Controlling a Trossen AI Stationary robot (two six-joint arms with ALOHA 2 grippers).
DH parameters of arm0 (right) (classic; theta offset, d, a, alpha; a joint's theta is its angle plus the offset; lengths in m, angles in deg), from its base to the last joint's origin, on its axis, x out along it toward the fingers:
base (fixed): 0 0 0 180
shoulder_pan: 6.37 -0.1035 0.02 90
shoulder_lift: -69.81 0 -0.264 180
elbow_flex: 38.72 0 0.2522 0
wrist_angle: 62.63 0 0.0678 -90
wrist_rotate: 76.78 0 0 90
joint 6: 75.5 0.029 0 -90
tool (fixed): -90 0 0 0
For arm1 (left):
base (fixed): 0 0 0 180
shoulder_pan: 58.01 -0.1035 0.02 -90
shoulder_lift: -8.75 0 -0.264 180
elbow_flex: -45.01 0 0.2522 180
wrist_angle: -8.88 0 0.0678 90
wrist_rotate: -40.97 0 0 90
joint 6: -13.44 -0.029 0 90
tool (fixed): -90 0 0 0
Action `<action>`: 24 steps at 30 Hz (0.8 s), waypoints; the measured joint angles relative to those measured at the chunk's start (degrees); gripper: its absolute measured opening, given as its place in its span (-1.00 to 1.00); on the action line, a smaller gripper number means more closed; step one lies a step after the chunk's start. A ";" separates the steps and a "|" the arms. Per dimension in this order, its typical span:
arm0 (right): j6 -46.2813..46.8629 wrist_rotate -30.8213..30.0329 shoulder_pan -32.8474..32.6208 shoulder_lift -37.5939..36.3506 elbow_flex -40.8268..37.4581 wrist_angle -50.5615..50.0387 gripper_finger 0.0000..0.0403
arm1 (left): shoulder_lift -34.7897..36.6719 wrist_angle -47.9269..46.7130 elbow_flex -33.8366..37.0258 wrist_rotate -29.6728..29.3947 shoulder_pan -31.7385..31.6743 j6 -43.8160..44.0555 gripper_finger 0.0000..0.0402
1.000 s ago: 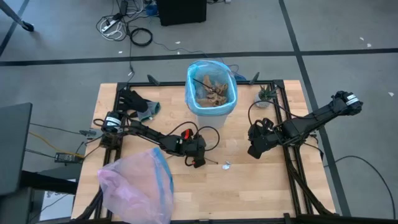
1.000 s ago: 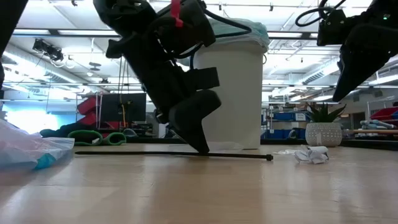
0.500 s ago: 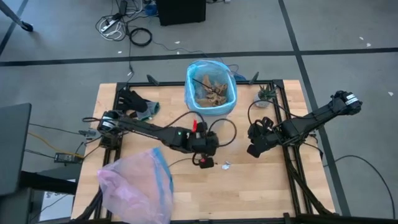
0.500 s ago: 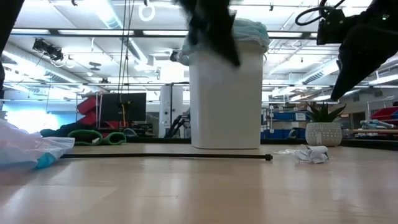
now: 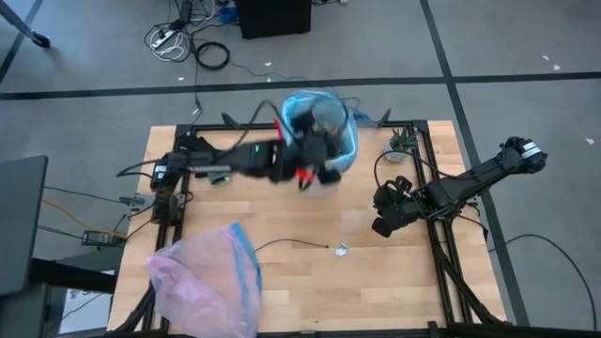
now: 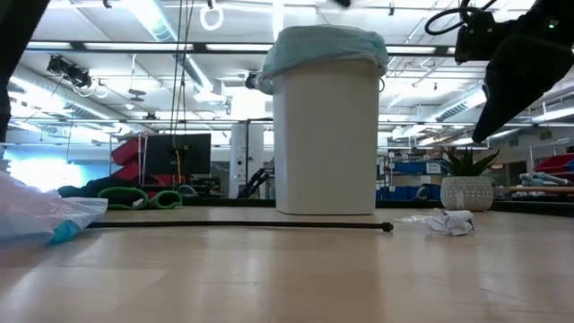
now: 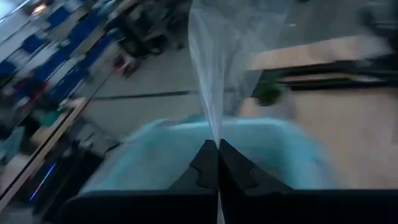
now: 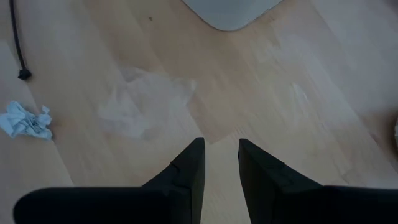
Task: Place trash/remove bag and relplace
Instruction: Put the transparent plastic into the trash bin
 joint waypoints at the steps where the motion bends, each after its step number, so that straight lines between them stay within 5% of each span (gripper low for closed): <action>1: 0.06 0.00 0.00 0.00 0.00 0.20 -0.58 | -0.01 0.73 0.00 0.25 -1.76 -0.03 -0.99; 5: 2.04 0.27 -0.67 0.00 0.00 0.42 -0.58 | -0.01 -0.51 -0.13 2.20 -7.93 2.62 -0.99; 11: 4.43 0.16 -2.37 0.00 0.00 0.37 -0.58 | -0.01 -10.28 0.75 12.54 -14.51 14.21 -0.99; 24: 2.06 -0.83 -2.29 0.00 0.00 0.24 -0.58 | 0.01 -21.44 1.16 24.52 -16.03 19.72 -0.98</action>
